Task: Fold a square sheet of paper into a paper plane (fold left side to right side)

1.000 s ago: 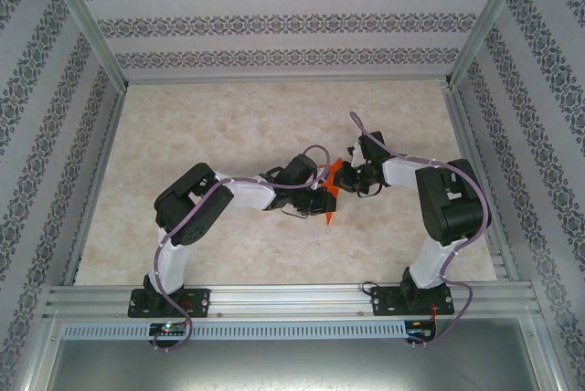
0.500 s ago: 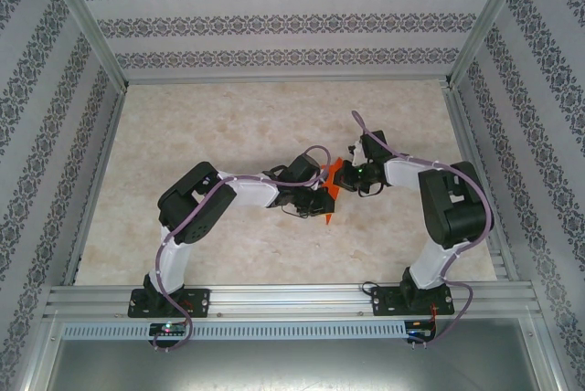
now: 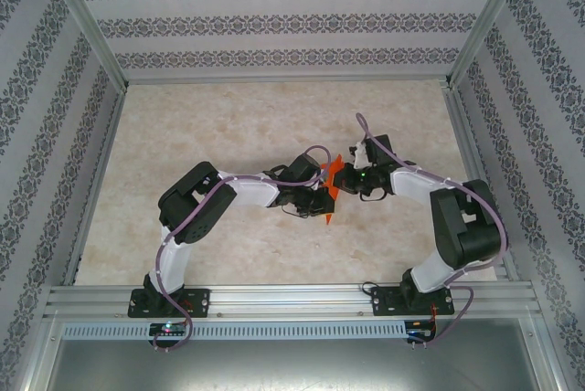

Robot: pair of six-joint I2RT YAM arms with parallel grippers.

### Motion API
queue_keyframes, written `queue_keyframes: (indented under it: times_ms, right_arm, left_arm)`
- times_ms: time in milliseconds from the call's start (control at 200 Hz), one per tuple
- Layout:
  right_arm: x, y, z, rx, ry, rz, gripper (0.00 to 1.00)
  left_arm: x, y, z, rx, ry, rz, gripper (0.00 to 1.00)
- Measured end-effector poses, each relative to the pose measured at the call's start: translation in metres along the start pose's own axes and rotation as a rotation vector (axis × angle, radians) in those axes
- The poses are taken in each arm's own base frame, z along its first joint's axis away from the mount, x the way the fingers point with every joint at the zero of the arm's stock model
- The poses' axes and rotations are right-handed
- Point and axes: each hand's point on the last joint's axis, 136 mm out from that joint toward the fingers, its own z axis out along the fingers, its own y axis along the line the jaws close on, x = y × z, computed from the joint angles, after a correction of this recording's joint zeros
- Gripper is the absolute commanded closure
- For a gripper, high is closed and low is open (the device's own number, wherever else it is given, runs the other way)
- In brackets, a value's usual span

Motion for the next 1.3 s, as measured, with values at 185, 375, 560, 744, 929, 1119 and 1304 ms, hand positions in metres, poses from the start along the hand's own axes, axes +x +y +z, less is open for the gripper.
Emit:
queue_keyframes:
  times_ms: [185, 375, 560, 744, 929, 1119, 1304]
  right_arm:
    - [0.007, -0.015, 0.014, 0.033, 0.039, 0.021, 1.00]
    - [0.001, -0.023, 0.022, 0.066, 0.046, 0.009, 1.00]
    - [-0.006, -0.029, 0.023, 0.068, 0.046, 0.011, 1.00]
    - [-0.008, -0.030, 0.022, 0.064, 0.058, 0.012, 1.00]
    - [-0.021, -0.035, 0.020, 0.072, 0.041, 0.017, 1.00]
    - [-0.032, -0.039, 0.021, 0.081, 0.042, 0.037, 1.00]
    - [-0.041, -0.041, 0.022, 0.079, 0.047, 0.051, 1.00]
  left_arm:
    - [0.000, 0.000, 0.000, 0.000, 0.000, 0.000, 0.88]
    - [0.000, 0.000, 0.000, -0.001, 0.000, 0.000, 0.88]
    - [0.000, 0.000, 0.000, 0.000, 0.000, -0.002, 0.88]
    - [-0.001, 0.000, 0.000, -0.002, -0.003, -0.003, 0.89]
    - [-0.001, 0.000, 0.000, -0.001, -0.004, -0.002, 0.89]
    - [-0.002, 0.000, 0.001, -0.001, -0.005, -0.002, 0.89]
    - [-0.004, 0.000, 0.001, -0.002, -0.013, 0.000, 0.89]
